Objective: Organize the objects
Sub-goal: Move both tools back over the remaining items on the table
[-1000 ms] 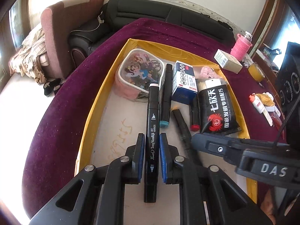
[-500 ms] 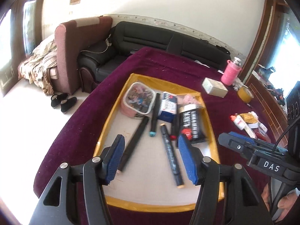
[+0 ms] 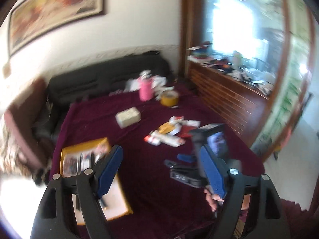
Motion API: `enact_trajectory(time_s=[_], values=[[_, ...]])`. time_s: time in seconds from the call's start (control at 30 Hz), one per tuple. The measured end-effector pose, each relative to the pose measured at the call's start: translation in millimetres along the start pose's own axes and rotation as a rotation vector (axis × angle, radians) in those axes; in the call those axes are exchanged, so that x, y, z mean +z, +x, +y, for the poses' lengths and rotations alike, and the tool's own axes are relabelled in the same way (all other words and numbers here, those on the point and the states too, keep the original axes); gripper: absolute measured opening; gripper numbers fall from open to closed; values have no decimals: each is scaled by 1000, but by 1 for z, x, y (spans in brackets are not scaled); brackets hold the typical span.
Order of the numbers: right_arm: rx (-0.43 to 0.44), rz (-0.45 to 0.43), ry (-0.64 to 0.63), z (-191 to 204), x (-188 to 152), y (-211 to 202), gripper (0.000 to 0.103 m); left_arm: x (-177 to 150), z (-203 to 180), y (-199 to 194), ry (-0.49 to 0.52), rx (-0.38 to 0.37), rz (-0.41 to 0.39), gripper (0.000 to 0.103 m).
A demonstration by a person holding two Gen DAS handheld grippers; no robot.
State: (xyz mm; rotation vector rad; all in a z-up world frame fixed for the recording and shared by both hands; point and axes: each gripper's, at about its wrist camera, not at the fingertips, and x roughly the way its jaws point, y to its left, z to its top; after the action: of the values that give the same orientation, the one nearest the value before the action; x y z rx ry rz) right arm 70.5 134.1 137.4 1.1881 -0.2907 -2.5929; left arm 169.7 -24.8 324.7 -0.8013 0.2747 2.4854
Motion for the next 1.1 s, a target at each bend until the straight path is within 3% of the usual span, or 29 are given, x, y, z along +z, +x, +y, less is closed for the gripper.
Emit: enact_trajectory(time_s=[0.13, 0.27, 0.37, 0.5, 0.8, 0.9, 0.97, 1.03, 1.1], values=[[-74, 7, 85, -51, -5, -10, 42, 25, -60, -27, 162, -31, -70, 78], [-123, 21, 172, -93, -12, -17, 42, 37, -78, -26, 204, -53, -80, 79], [-158, 21, 208, -115, -18, -20, 42, 42, -79, -16, 174, -62, -32, 79], [-199, 32, 242, -137, -23, -22, 42, 48, -81, -10, 174, -49, -47, 79], [-279, 20, 216, -152, -14, -31, 42, 49, -75, 10, 138, -75, -9, 79], [-322, 18, 194, -155, -5, -35, 48, 45, -70, 18, 110, -106, 16, 78], [-364, -3, 178, -156, 2, -40, 51, 34, -72, 23, 164, -104, -3, 79], [-432, -52, 140, -154, 13, -47, 55, 22, -65, 48, 174, -95, 31, 79], [-443, -152, 91, -152, 21, -56, 69, 8, -45, 79, 94, -117, 94, 79]])
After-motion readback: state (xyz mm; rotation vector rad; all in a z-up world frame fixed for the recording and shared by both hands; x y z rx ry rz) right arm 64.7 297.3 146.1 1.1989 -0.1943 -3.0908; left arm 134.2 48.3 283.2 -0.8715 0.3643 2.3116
